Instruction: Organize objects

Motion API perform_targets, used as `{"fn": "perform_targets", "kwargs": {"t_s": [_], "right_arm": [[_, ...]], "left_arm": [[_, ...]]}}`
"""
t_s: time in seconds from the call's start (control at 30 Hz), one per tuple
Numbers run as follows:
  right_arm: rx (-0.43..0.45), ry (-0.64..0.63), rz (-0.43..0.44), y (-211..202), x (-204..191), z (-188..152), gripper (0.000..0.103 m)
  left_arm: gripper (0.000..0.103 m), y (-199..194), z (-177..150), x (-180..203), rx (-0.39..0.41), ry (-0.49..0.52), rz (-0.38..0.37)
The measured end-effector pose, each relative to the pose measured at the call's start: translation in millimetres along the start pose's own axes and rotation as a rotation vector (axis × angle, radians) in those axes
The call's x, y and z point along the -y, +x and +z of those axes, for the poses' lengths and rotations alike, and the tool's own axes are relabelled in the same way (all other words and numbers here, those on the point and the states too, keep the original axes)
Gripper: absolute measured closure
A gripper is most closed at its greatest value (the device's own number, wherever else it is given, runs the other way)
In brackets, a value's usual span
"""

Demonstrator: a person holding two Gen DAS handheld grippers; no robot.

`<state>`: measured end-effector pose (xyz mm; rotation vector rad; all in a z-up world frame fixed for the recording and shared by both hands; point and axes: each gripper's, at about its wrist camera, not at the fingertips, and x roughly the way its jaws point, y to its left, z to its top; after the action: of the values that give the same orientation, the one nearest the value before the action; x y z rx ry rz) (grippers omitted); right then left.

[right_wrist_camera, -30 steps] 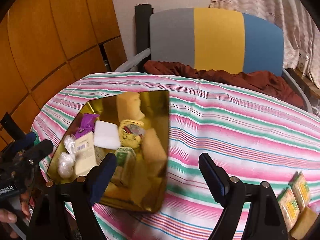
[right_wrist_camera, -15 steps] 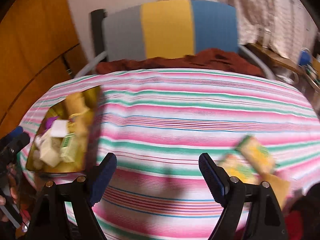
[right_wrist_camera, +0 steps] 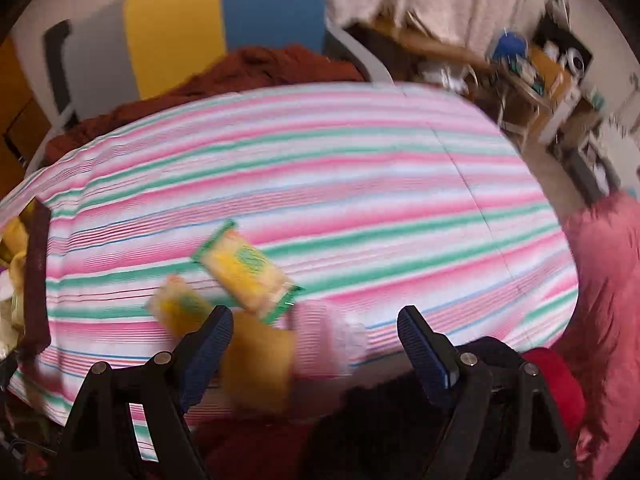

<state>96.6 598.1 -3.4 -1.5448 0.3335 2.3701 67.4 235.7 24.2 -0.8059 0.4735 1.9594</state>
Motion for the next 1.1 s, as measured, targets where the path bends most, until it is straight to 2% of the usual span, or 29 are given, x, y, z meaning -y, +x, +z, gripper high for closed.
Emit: {"fn": "perform_targets", "kwargs": {"t_s": [0.13, 0.2, 0.27, 0.33, 0.5, 0.63, 0.77, 0.83, 0.93, 1.1], "right_arm": [[-0.13, 0.028, 0.028, 32.1, 21.8, 6.3, 0.019], [-0.21, 0.027, 0.061, 50.4, 20.2, 3.5, 0.024], [-0.283, 0.011, 0.071, 68.7, 17.0, 2.8, 0.026], [-0.335, 0.001, 0.065, 82.0, 12.5, 1.5, 0.026], [-0.393, -0.072, 0.092, 92.1, -0.2, -3.1, 0.037], [-0.354, -0.074, 0.084, 80.7, 1.4, -8.5, 0.039], [-0.25, -0.025, 0.081, 50.4, 11.5, -12.6, 0.039], [-0.167, -0.026, 0.072, 21.3, 10.9, -13.5, 0.039], [-0.066, -0.057, 0.106, -15.8, -2.8, -9.6, 0.039], [-0.015, -0.176, 0.258, -30.5, -64.3, 11.8, 0.039]], "left_arm": [[0.0, 8.3, -0.1, 7.3, -0.02, 0.005, -0.002], [0.0, 11.7, -2.2, 5.9, -0.03, 0.009, 0.003], [0.0, 15.2, -4.3, 3.9, -0.043, 0.005, 0.007], [0.0, 16.8, -6.4, 1.5, -0.047, -0.006, 0.006], [0.0, 19.4, -9.3, -3.4, -0.048, -0.028, -0.002], [0.0, 19.9, -12.1, -8.0, -0.046, -0.045, -0.008], [0.0, 16.2, -15.0, -14.2, -0.038, -0.053, -0.004], [0.0, 15.9, -15.9, -17.9, -0.037, -0.063, -0.003], [0.0, 15.1, -16.2, -24.4, -0.031, -0.091, -0.01], [0.0, 9.6, -14.3, -24.6, -0.016, -0.12, -0.04]]}}
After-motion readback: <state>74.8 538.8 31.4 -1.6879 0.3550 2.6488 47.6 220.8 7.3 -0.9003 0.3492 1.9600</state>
